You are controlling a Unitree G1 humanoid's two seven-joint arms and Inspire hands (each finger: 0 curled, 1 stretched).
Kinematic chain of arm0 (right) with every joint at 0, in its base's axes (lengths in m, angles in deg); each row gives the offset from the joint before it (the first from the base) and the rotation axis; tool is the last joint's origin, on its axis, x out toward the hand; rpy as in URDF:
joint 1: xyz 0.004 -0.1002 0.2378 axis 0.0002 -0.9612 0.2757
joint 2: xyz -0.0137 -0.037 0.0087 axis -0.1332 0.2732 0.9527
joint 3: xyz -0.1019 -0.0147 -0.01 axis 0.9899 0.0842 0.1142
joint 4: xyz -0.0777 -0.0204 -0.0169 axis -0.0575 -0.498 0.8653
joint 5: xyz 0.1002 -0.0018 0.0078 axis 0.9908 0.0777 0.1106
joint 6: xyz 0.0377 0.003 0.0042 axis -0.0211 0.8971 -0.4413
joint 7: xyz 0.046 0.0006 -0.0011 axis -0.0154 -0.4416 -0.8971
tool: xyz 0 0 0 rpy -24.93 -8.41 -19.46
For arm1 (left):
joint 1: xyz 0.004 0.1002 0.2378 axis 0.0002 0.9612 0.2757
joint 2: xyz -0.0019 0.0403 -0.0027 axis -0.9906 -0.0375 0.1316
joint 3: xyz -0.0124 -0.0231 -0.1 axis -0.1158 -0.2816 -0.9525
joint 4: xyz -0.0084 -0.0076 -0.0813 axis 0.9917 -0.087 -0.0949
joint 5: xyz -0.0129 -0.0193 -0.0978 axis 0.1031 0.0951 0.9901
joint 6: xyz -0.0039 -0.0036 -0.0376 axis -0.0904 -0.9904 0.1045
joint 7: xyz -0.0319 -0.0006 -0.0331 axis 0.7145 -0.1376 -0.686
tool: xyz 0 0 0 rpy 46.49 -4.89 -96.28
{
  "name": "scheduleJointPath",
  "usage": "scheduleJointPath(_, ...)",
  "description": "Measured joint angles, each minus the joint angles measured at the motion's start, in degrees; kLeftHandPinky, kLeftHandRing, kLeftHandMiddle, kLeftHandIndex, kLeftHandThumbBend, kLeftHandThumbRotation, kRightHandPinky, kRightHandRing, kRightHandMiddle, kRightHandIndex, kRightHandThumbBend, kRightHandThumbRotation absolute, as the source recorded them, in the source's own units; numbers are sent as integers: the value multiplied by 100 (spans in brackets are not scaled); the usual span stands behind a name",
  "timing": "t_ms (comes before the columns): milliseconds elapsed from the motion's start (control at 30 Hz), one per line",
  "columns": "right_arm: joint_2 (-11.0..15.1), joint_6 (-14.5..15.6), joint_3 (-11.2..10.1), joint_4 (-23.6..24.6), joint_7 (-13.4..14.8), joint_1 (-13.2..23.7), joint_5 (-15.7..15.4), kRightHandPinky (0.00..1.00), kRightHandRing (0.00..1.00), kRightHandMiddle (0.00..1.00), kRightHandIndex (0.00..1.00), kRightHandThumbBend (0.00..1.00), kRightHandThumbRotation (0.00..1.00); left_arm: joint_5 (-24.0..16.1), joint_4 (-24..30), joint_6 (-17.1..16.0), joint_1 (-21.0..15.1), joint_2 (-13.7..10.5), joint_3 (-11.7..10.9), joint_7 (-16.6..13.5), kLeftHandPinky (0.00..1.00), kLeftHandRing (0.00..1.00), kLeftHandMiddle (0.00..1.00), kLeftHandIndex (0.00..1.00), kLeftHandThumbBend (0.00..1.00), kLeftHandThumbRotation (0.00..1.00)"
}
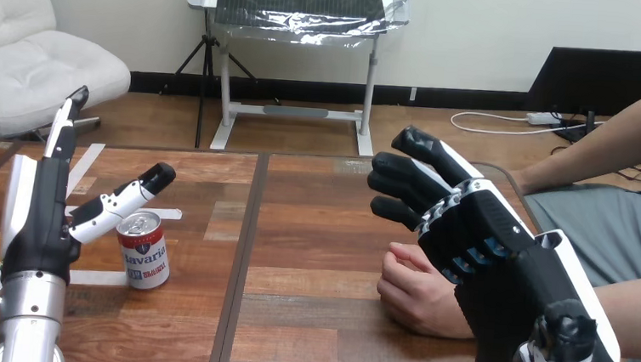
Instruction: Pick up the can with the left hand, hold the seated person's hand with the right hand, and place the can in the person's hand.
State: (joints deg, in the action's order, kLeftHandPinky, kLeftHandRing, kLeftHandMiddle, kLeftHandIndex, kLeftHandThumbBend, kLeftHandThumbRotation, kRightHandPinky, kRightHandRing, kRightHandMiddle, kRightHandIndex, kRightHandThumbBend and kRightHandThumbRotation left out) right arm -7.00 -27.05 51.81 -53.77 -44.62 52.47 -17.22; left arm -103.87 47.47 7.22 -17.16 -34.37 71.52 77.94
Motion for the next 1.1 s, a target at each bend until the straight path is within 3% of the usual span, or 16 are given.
scheduleJointPath(800, 154, 28, -97, 0, 0, -2, -4, 84, 86, 85, 88, 100, 93, 52, -327, 93, -95, -1, 124, 31, 98, 100, 100, 98, 100, 52)
scheduleJointPath(1100, 191, 28, -98, 0, 0, -2, -3, 82, 85, 85, 87, 100, 93, 71, -448, 297, -176, -1, 125, 77, 98, 100, 100, 99, 100, 50)
